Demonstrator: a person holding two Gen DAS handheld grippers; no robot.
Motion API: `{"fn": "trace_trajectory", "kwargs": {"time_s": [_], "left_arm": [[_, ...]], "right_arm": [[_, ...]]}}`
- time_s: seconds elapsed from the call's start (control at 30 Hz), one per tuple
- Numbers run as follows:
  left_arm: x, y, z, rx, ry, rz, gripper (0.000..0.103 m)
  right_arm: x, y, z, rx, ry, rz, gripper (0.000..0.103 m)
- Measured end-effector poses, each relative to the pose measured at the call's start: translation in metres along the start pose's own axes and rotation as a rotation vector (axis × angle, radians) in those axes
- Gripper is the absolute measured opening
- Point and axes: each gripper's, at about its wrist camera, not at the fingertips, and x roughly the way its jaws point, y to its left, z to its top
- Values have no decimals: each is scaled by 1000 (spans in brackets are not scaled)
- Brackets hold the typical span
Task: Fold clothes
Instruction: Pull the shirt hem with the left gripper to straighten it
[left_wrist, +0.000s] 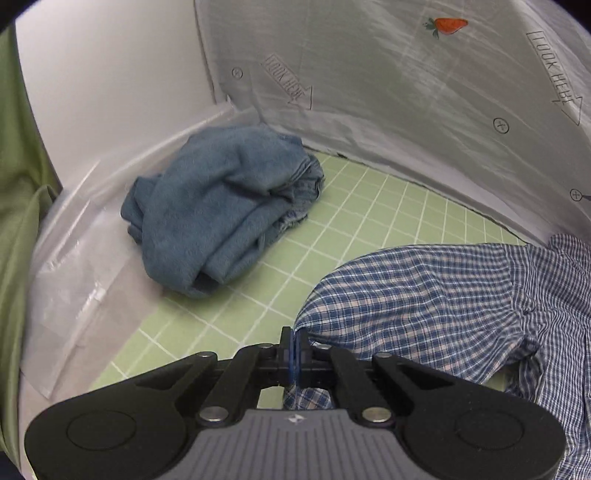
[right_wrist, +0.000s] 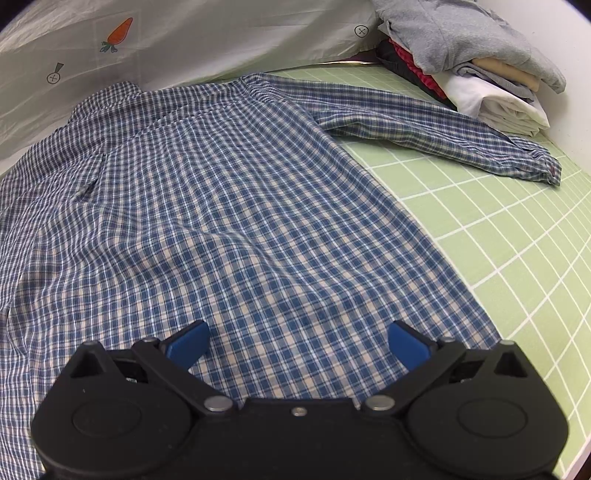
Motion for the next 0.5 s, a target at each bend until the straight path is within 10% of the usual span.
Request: {"fn": "trace_trajectory", "kwargs": {"time_s": [0.17, 0.33, 0.5], "left_arm": [[-10, -39, -15, 119, -5, -84, 0], [12, -88, -59, 161, 155, -251, 1], [26, -91, -76, 111, 277, -266, 10]], "right_arm": [[0, 1, 0, 5, -3, -4, 103], [-1, 2, -1, 7, -3, -6, 103], [-2, 3, -2, 6, -5, -5, 103]]}}
